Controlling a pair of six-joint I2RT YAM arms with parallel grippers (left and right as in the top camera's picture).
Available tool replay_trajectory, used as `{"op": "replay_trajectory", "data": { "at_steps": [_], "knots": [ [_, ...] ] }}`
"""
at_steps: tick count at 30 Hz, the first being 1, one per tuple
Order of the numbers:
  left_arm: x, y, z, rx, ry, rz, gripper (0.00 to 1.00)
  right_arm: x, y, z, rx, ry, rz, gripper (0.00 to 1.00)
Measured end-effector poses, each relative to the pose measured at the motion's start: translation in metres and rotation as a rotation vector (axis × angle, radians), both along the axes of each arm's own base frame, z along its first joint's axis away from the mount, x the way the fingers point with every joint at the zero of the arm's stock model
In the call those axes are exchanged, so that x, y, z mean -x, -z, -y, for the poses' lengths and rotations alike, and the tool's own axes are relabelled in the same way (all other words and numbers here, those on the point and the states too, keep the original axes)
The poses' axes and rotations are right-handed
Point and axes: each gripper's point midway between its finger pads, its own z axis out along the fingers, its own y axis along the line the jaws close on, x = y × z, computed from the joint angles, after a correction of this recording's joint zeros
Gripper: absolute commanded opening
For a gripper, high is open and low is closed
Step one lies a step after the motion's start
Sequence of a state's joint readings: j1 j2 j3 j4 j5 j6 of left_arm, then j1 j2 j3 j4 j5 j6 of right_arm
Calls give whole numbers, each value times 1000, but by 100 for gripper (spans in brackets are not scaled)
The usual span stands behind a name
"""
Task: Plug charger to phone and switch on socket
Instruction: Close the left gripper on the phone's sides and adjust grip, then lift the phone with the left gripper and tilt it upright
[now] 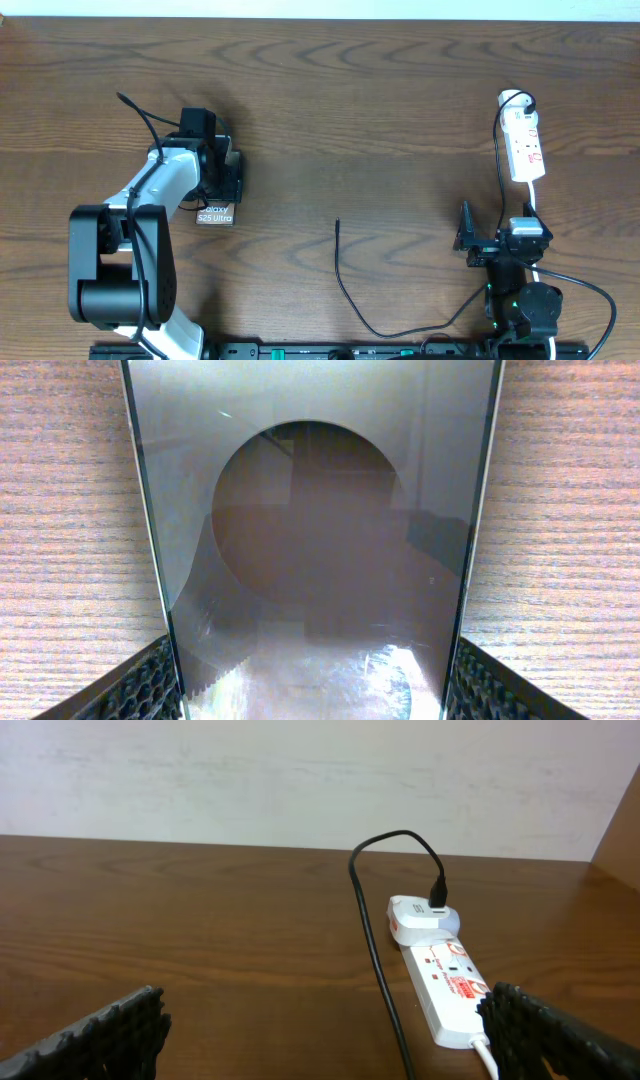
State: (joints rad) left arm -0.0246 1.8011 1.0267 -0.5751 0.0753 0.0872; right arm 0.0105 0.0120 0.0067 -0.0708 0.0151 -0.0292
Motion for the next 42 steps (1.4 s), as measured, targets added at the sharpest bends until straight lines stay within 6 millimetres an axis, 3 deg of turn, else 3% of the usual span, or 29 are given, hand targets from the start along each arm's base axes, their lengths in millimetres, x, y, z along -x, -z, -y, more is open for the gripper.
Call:
{"op": "replay_trajectory", "data": {
  "at_steps": [8, 15, 30, 34, 42],
  "knots": [
    [0, 0, 0, 0, 0, 0, 43, 0, 0, 0, 0, 0, 0, 99],
    [0, 0, 0, 0, 0, 0, 8, 0, 0, 0, 0, 0, 0, 99],
    [-2, -5, 0, 0, 0, -4, 8, 0, 0, 0, 0, 0, 0, 100],
    [-19, -23, 1, 6, 0, 57, 8, 0, 0, 0, 0, 0, 0, 99],
    [-31, -105, 22, 142, -10, 282, 8, 0, 0, 0, 0, 0, 0, 99]
  ]
}}
